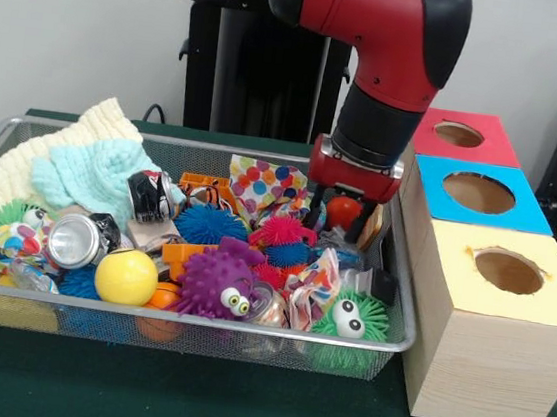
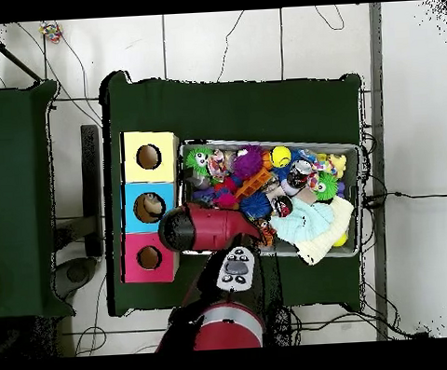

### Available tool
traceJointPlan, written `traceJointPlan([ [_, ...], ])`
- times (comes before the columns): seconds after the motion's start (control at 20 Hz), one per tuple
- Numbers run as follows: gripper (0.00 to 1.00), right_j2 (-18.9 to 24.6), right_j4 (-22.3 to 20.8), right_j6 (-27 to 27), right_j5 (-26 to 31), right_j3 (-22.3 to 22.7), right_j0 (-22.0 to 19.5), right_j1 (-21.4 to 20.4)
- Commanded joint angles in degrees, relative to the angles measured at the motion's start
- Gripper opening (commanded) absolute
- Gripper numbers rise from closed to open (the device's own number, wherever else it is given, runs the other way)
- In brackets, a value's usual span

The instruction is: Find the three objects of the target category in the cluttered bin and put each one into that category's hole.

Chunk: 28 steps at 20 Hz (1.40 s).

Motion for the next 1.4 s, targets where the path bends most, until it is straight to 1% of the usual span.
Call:
traceJointPlan([
  [0.05, 1.0, 6.28, -1.68, 6.15, -3.45, 0.59, -3.43, 4.33],
  [0.2, 1.0, 6.4, -1.7, 6.01, -2.63, 0.54, -3.48, 4.29],
  [0.25, 0.0, 6.44, -1.7, 5.96, -2.36, 0.53, -3.5, 4.28],
  [0.45, 0.0, 5.56, -1.66, 6.39, -2.71, -0.13, -3.09, 4.24],
  [0.65, 0.0, 4.89, -1.98, 5.74, -1.9, -1.27, -2.87, 4.52],
  [1.0, 0.0, 4.66, -2.21, 5.33, -0.84, -1.05, -2.34, 3.29],
  [1.1, 0.0, 5.11, -2.31, 4.94, 0.04, 0.15, -2.46, 1.1],
  [1.25, 0.0, 5.51, -2.18, 4.01, 3.77, 2.85, -2.21, -4.56],
  [1.3, 0.0, 5.5, -2.21, 3.79, 4.37, 3.36, -2.2, -5.78],
  [1.4, 0.0, 5.74, -2.38, 2.92, 5.18, 3.09, -2.74, -6.75],
])
